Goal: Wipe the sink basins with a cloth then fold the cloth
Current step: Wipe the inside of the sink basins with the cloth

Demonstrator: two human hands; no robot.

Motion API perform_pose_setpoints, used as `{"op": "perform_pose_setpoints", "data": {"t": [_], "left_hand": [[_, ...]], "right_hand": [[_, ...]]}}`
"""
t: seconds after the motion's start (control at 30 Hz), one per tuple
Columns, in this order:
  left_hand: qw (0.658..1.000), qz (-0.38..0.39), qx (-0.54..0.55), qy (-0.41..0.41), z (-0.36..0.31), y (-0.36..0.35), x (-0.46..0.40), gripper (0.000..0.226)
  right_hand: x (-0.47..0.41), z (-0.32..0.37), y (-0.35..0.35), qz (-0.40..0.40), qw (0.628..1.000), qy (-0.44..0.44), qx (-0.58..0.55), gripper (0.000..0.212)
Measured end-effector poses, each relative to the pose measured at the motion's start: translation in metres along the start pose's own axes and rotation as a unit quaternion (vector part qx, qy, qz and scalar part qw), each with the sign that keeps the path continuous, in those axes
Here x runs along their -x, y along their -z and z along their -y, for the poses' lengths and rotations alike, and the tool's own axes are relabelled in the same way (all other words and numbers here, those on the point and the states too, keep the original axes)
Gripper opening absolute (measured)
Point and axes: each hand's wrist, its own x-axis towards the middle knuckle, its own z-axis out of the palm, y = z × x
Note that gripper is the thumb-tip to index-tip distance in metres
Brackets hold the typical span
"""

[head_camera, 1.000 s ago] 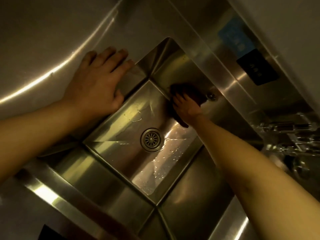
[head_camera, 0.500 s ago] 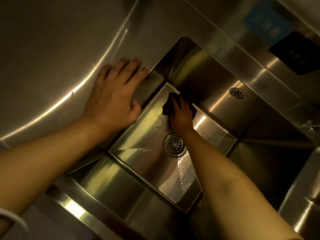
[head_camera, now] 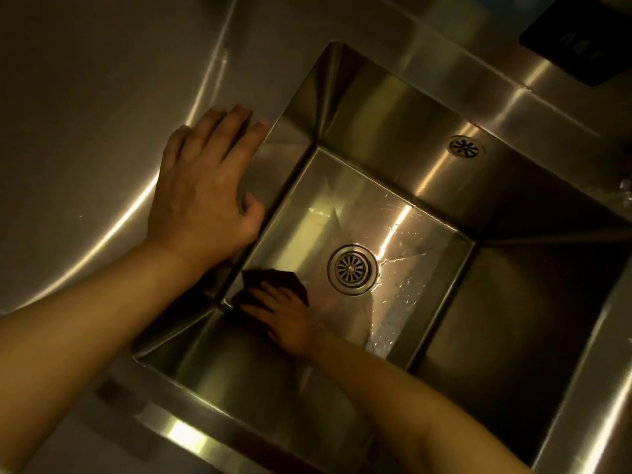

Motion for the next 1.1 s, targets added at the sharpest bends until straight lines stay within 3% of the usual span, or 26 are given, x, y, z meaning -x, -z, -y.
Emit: {"op": "perform_pose_setpoints", "data": {"t": [0.13,0.37,0.6,0.77,0.9,1.03,1.1], "left_hand": [[1.000,-0.006,0.003,0.003,0.002,0.000,0.001,0.084],[1.000,-0.004,0.007,-0.003,0.004,-0.002,0.002,0.081],[1.000,0.004,0.001,-0.010,0.003,0.000,0.000,0.083],[1.000,0.020,0.003,-0.013,0.003,0.001,0.000,0.085],[0.999,0.040,-0.003,-0.033,0.003,0.002,0.000,0.088],[0.989,0.072,0.013,-0.126,0.004,0.002,0.003,0.079],[0.986,0.083,0.018,-0.141,0.004,0.003,0.003,0.077]], "right_hand": [[-0.017,-0.038,0.038,-0.010,0.999,0.023,0.041,0.064],[-0.043,-0.120,0.134,-0.148,0.968,-0.202,0.032,0.069],[0.061,-0.159,0.137,-0.214,0.902,-0.375,-0.021,0.074],[0.139,-0.130,0.092,-0.247,0.828,-0.493,-0.103,0.069],[0.157,-0.070,0.041,-0.113,0.883,-0.453,-0.055,0.075],[0.144,-0.028,0.008,0.004,0.958,-0.287,-0.002,0.082],[0.124,-0.014,-0.001,0.024,0.976,-0.215,0.017,0.082]]}}
